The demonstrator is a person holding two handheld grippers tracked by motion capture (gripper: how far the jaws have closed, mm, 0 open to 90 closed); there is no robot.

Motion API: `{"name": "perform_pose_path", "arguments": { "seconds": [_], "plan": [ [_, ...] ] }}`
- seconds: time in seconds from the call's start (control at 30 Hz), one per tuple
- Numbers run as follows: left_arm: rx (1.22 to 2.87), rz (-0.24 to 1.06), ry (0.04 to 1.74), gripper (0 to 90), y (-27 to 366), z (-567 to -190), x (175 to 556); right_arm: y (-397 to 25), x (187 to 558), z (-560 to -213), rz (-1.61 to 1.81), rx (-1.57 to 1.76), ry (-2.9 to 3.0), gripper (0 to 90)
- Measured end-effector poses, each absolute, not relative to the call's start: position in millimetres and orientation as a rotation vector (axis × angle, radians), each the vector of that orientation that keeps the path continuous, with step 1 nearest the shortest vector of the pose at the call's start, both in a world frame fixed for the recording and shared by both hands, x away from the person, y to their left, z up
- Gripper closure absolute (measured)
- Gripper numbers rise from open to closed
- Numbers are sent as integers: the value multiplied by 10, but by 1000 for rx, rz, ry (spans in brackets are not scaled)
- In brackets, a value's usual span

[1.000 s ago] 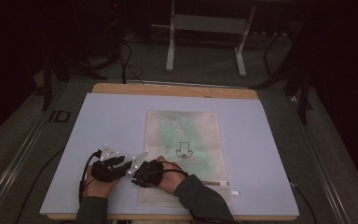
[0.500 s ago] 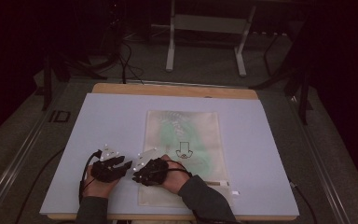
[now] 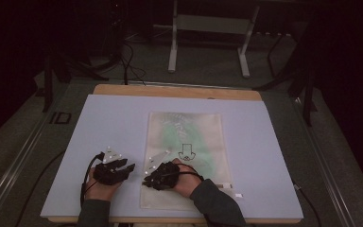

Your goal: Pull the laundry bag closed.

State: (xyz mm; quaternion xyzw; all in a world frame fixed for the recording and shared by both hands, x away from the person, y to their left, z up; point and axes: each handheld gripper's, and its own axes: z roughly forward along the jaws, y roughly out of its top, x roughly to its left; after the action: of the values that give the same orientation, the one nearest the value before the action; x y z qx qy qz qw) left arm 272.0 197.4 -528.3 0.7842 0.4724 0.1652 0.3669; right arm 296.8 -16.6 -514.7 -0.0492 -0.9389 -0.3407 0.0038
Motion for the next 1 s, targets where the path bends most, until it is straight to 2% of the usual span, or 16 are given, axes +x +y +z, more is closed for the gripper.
{"name": "perform_pose_path", "arguments": {
  "seconds": [0.23,0.47,0.67,1.0],
  "plan": [
    [2008,413,1212,583,1975,-5283,2718,-123,3001,-5178,-1033,-165,-2930,789],
    [2016,384,1189,598,1957,-5281,2708,-135,3008,-5190,-1002,-181,-2931,814],
    [2025,339,1153,639,1922,-5276,2685,-143,3007,-5211,-996,-185,-2929,817],
    [2032,290,1072,786,1834,-5232,2602,-154,2989,-5231,-1014,-168,-2939,818]
  ]
}}
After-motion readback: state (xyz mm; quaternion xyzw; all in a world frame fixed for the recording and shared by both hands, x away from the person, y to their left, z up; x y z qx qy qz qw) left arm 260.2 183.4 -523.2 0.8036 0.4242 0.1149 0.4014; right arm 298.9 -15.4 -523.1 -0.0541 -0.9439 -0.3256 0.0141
